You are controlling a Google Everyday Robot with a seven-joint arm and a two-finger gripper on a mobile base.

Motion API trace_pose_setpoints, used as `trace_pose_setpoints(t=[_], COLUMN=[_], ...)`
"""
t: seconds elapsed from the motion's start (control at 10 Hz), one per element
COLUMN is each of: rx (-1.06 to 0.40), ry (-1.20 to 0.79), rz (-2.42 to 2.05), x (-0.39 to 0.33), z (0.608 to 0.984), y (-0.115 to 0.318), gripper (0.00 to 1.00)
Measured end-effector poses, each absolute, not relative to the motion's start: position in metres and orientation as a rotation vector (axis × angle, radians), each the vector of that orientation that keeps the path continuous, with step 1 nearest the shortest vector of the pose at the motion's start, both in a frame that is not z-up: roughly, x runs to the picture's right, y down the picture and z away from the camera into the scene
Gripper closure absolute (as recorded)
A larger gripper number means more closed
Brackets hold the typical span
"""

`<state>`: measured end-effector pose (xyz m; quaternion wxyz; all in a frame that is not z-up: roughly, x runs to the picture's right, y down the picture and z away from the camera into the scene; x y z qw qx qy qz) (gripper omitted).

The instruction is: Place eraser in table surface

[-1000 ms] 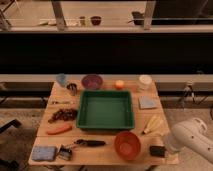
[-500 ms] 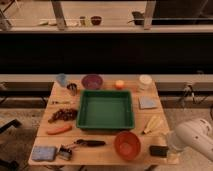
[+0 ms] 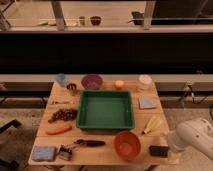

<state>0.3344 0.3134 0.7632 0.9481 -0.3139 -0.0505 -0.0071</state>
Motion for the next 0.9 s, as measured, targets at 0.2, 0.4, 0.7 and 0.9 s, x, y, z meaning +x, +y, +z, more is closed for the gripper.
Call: trace_pose_setpoints(t=[0.2, 0.4, 0.7, 0.9], rx=[-0.660, -0.661, -0.643, -0.626], ry=[-0.112, -0.122, -0.132, -0.132], rz=[-0.011, -0.008, -0.015, -0.019], x=[0.337, 0.337, 0.333, 0.329], z=[0.768, 0.767, 0.762, 0.756], y=[0.316, 0.316, 0.313, 0.310], gripper=[0.38, 0.59, 0.88, 1.00])
